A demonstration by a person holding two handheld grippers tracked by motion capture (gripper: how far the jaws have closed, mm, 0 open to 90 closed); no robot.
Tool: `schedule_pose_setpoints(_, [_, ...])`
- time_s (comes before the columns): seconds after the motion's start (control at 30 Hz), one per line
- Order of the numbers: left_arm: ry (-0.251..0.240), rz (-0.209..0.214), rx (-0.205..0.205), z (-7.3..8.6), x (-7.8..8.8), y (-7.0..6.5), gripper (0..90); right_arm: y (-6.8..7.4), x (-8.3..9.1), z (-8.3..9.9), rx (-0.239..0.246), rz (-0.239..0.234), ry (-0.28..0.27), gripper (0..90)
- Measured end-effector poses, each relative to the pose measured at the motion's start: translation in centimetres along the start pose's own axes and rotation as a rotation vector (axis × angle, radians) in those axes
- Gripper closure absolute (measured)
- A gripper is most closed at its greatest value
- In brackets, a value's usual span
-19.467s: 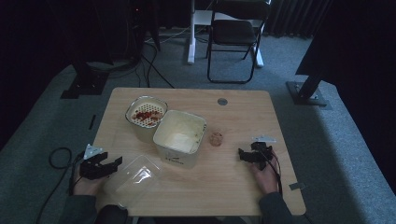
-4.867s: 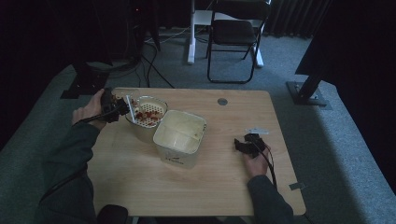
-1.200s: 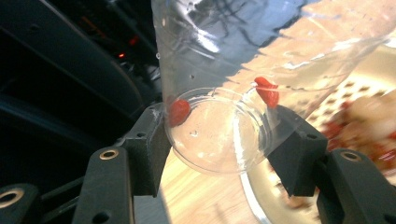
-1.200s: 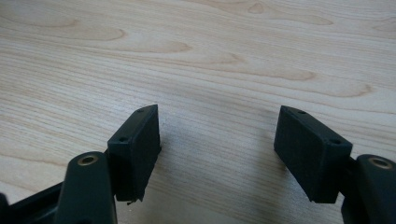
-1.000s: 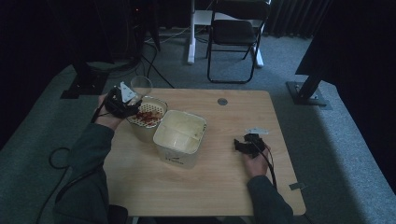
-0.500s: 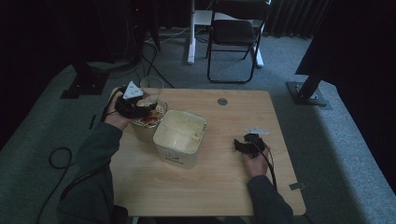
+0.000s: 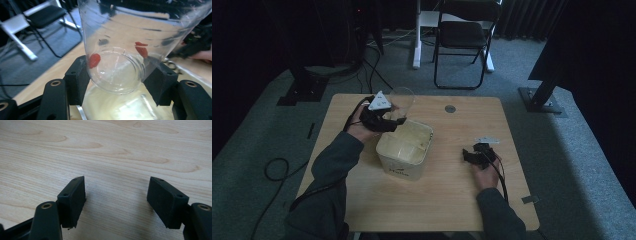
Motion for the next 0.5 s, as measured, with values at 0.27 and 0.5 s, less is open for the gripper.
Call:
schedule_pose_setpoints(0.27, [0.022,0.003,0.031,0.7,-0.8,0.3,20.8,0.0,0.0,0.0,0.0,0.0,0.0,30.6])
schedule_pose_setpoints(0.5, [-0.005,-0.024,0.042,0.8,0.7,1.0,20.9,0.0,0.0,0.0,0.0,0.0,0.0,30.6])
Point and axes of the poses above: each handheld gripper's, and its own axes: x roughly backward along the jaws, z roughly out of its underside, y roughly to its left, the point moved 6 cm from there along -x, roughly forward along the jaws, and after that the axes turned 9 degrees about z, right-handed, at the moved point
